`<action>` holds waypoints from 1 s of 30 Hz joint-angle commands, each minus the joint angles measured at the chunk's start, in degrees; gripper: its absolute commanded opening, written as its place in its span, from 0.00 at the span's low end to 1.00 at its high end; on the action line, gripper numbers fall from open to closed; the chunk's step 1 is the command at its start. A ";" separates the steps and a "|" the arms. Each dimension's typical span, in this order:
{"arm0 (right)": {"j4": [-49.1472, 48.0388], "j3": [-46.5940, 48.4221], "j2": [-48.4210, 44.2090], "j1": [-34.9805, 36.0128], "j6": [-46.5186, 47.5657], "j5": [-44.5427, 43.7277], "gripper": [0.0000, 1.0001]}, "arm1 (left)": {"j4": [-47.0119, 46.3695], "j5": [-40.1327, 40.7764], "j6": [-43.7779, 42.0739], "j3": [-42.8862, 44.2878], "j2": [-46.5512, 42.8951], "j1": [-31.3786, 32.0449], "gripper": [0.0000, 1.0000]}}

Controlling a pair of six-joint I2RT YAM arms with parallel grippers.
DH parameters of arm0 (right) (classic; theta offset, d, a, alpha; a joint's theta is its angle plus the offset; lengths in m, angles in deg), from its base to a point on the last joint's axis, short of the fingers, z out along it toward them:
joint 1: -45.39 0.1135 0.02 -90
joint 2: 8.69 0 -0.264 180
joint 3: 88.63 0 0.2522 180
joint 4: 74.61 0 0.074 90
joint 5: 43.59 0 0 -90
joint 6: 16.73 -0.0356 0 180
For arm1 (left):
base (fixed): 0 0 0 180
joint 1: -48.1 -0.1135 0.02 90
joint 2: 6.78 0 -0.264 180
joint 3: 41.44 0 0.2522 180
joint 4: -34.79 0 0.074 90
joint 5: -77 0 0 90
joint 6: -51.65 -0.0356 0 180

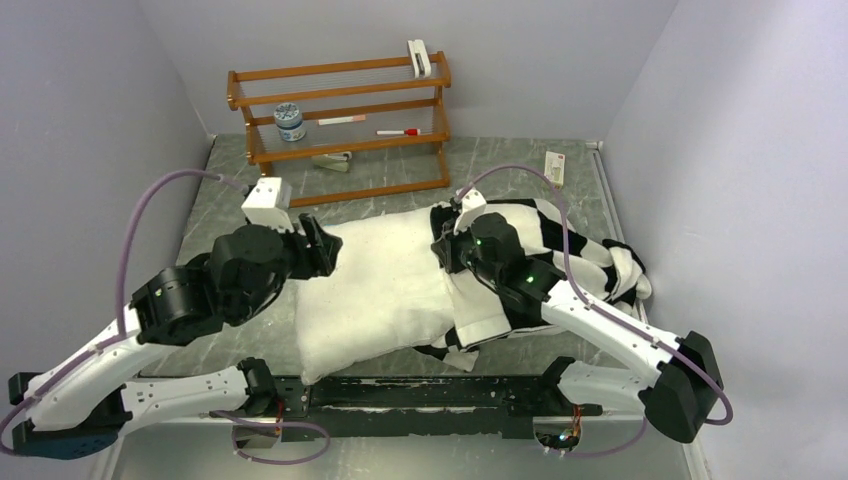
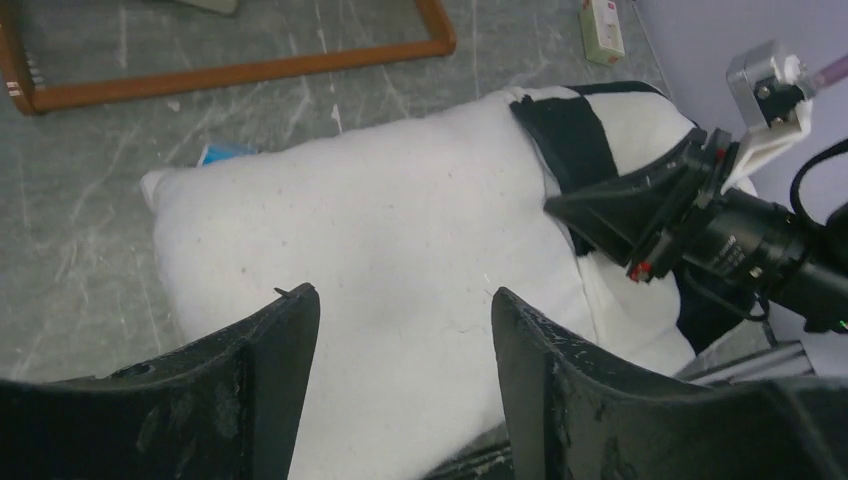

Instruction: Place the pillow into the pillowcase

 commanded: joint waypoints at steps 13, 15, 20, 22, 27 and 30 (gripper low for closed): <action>21.56 24.14 8.85 0.56 -9.58 -9.53 0.46 | -19.74 -15.59 -9.66 -14.05 21.24 -12.05 0.84; 23.09 26.97 10.93 0.56 -9.21 -13.06 0.49 | -23.40 -16.58 -10.07 -17.18 23.12 -13.65 0.86; 26.48 31.42 18.79 0.29 -6.57 -20.20 0.52 | -38.81 -28.09 -9.22 -27.00 23.44 -14.41 0.62; 27.34 33.63 22.81 0.08 -5.76 -21.68 0.53 | -43.39 -31.39 -7.20 -30.03 23.51 -14.41 0.19; 30.35 38.94 31.22 -0.98 -6.11 -23.60 0.55 | -50.18 -32.98 -4.48 -36.26 18.13 -13.98 0.05; 31.16 40.72 34.62 -1.57 -5.74 -26.09 0.57 | -53.48 -32.61 -5.12 -39.61 12.74 -13.88 0.05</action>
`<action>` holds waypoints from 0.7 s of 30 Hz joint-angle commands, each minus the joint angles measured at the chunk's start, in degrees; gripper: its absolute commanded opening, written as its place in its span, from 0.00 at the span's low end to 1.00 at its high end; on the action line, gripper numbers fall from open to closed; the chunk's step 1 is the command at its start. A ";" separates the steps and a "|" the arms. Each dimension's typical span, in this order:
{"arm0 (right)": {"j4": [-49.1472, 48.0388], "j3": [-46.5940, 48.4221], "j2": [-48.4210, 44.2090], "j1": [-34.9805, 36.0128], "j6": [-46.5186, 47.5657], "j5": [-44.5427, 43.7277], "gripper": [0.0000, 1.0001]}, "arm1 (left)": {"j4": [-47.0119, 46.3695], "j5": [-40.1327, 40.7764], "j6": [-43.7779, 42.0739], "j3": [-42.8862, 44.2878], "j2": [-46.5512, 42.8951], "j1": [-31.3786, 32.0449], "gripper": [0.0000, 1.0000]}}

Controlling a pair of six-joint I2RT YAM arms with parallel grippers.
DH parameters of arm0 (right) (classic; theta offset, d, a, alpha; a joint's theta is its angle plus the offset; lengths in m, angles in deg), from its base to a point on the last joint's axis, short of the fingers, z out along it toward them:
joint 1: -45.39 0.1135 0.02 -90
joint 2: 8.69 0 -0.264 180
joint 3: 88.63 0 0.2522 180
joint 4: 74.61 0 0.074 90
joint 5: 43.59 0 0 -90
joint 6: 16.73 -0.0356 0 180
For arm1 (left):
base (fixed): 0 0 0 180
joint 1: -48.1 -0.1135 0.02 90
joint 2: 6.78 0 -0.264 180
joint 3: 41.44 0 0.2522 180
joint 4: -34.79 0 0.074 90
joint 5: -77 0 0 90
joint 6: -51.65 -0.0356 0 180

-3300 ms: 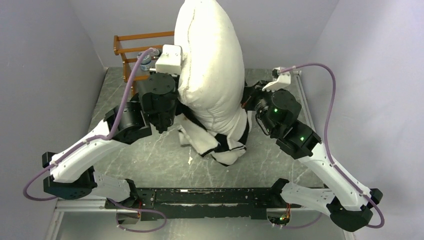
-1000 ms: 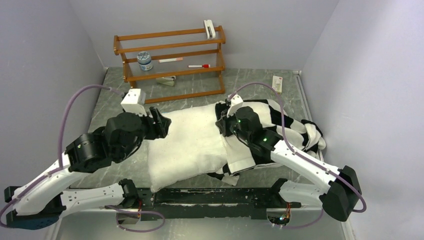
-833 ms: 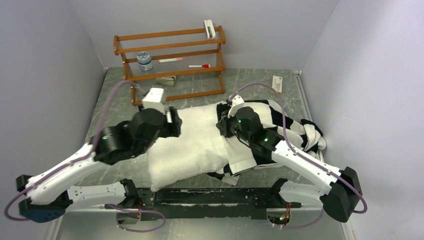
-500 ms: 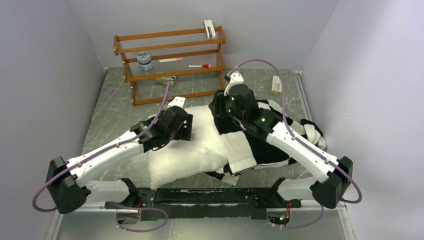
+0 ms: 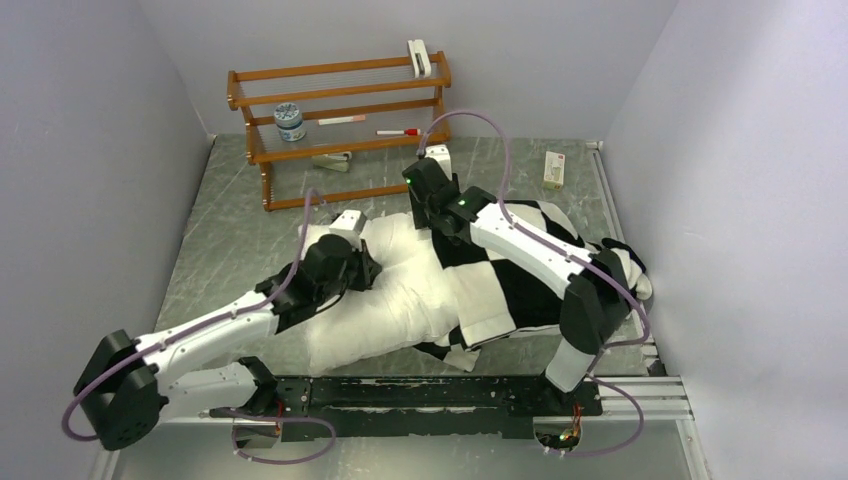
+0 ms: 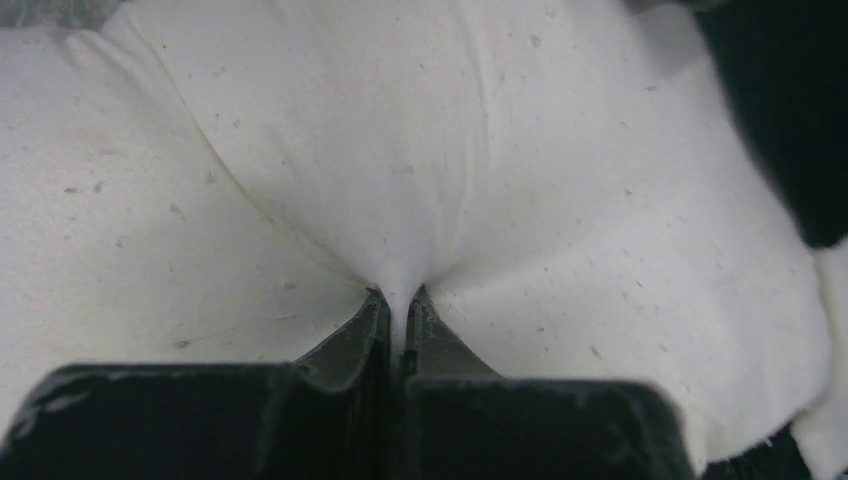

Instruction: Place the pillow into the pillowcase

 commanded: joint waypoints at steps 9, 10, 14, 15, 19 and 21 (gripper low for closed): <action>4.71 8.46 8.71 -2.74 4.24 -9.68 0.55 | -7.38 -7.90 2.30 -6.76 -3.95 0.98 0.05; 4.58 8.70 9.25 -3.03 4.53 -8.98 0.55 | -7.70 -8.03 2.43 -6.98 -3.79 1.06 0.05; 4.15 10.21 11.80 -3.38 6.11 -6.45 0.45 | -8.60 -7.81 2.53 -6.69 -3.34 1.32 0.05; 3.16 10.91 12.18 -3.34 7.14 -5.60 0.39 | -8.82 -7.53 2.49 -6.43 -3.10 1.38 0.05; 2.52 20.20 14.13 -1.84 11.33 1.70 0.00 | -11.34 -6.35 2.40 -4.51 -1.62 1.50 0.05; 1.19 24.25 13.49 0.23 10.14 10.40 0.00 | -12.18 -5.32 2.52 -2.16 0.26 1.47 0.05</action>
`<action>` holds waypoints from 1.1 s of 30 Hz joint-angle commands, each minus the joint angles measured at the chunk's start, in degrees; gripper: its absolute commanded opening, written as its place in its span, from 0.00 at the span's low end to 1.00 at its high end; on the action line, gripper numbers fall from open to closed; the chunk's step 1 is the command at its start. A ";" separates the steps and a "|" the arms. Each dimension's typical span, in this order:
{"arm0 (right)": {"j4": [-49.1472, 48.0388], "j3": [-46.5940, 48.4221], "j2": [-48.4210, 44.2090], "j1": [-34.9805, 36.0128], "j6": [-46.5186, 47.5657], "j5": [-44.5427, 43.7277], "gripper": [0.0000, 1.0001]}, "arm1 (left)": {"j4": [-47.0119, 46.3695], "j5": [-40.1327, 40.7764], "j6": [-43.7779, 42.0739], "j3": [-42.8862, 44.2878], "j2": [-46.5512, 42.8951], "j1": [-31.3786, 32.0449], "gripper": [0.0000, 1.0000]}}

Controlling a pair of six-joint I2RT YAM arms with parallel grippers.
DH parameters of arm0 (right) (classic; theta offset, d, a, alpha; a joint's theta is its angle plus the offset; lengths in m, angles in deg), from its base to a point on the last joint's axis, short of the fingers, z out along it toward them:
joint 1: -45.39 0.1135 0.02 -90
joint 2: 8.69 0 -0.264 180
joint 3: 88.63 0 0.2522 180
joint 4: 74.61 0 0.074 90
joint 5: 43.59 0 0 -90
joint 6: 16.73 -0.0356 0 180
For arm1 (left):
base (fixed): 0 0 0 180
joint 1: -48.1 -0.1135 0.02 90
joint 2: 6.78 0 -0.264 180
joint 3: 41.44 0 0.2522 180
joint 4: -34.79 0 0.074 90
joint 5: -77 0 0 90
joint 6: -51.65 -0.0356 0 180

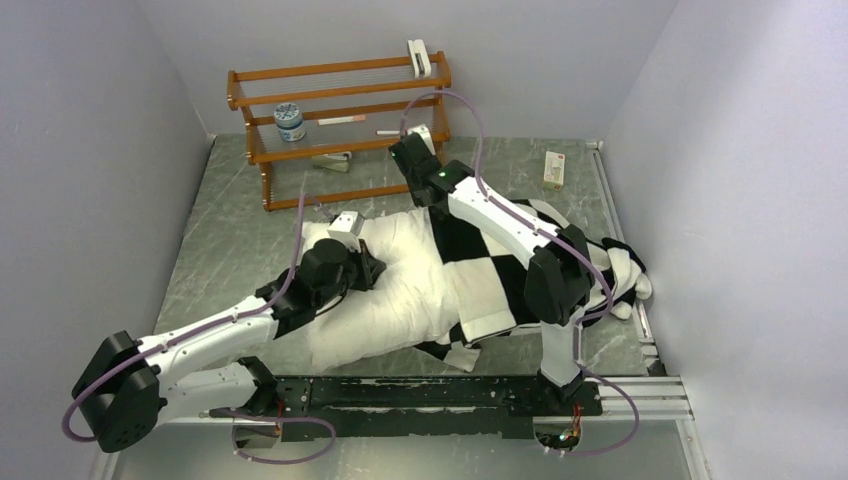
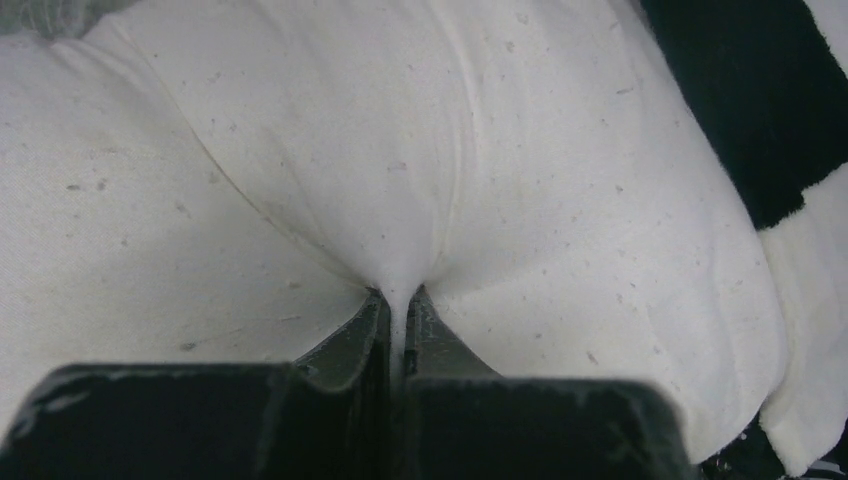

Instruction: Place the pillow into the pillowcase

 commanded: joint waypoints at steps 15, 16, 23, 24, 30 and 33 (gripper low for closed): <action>-37.14 -12.48 -12.97 6.34 -20.63 34.72 0.00 | -8.71 8.72 5.36 8.08 9.87 1.33 0.05; -35.30 -11.63 -11.98 5.34 -19.48 33.81 0.00 | -7.81 10.26 5.09 8.14 9.55 1.23 0.05; -16.70 -15.85 -19.21 2.05 -10.31 23.11 0.44 | 2.45 11.43 -0.52 13.25 5.54 -0.61 0.15; -14.39 -17.66 -22.18 2.06 -9.92 22.20 0.49 | 4.28 9.96 -1.36 14.71 5.24 -0.62 0.25; -1.47 -26.93 -36.94 2.10 -11.01 15.68 0.58 | 13.16 1.25 -7.92 19.18 1.83 -0.46 0.59; 4.49 -29.93 -42.20 2.20 -12.23 13.91 0.55 | 17.00 -2.18 -12.73 21.32 1.01 -0.25 0.64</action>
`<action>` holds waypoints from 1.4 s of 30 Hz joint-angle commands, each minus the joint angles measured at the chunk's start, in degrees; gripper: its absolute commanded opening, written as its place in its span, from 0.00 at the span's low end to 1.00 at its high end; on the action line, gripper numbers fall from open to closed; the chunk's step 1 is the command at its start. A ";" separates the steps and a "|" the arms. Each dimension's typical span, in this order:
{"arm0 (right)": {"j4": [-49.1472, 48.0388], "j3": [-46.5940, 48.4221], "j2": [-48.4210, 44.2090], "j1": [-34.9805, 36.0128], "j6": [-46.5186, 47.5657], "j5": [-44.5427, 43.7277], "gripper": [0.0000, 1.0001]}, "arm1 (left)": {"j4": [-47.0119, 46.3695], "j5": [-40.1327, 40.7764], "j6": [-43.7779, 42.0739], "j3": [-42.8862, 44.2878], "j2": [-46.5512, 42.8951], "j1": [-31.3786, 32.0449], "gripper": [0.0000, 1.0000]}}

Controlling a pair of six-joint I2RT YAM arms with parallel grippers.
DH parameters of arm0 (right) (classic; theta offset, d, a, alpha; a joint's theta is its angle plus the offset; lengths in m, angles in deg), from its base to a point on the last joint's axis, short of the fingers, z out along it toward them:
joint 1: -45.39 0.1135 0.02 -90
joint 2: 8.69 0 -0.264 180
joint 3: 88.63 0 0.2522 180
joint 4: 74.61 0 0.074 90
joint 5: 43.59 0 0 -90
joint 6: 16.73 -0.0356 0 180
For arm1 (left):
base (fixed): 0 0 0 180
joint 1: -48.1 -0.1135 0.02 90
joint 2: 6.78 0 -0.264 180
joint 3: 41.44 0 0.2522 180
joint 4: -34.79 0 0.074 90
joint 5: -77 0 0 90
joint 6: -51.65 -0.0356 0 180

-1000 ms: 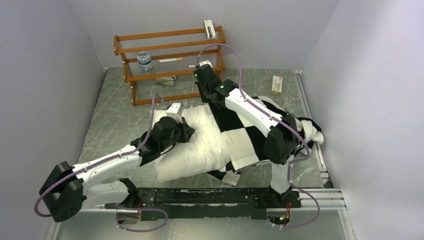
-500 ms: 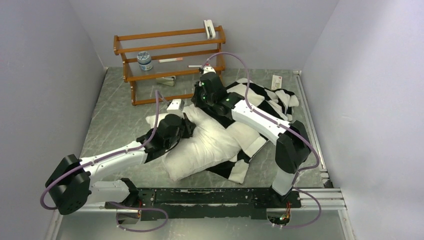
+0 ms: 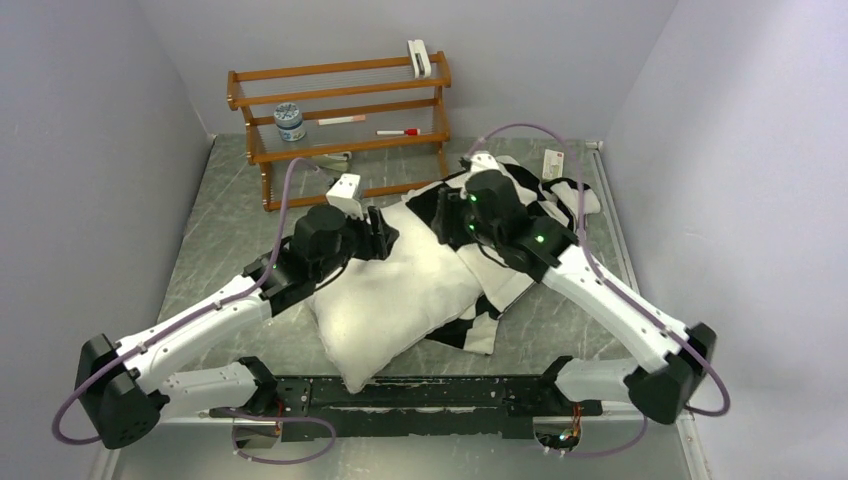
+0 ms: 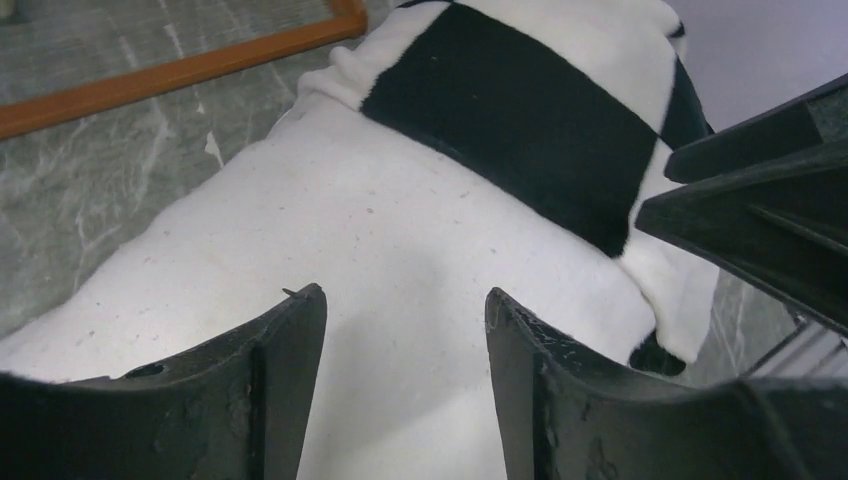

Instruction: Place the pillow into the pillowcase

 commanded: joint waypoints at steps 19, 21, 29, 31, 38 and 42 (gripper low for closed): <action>9.34 -18.79 -9.95 0.29 -1.21 -12.32 0.52 | 1.52 1.08 -7.34 1.71 17.80 13.64 0.80; 8.25 -19.57 -8.88 0.29 -1.44 -13.09 0.44 | 0.87 3.67 -6.17 2.25 20.24 13.66 0.44; 2.44 -15.83 -11.84 0.22 -0.05 -2.11 0.00 | 1.87 11.31 -0.41 8.24 16.86 9.56 0.05; -1.04 -15.35 -12.54 0.38 -0.32 4.71 0.00 | 2.65 14.93 -0.12 10.69 16.27 9.45 0.05; -16.79 -16.55 -13.77 0.53 -6.98 28.04 0.00 | 3.08 19.26 1.13 14.65 17.50 9.28 0.05; -26.27 -19.80 -14.73 0.51 -13.19 35.82 0.00 | -0.06 21.27 3.02 12.69 18.21 9.38 0.05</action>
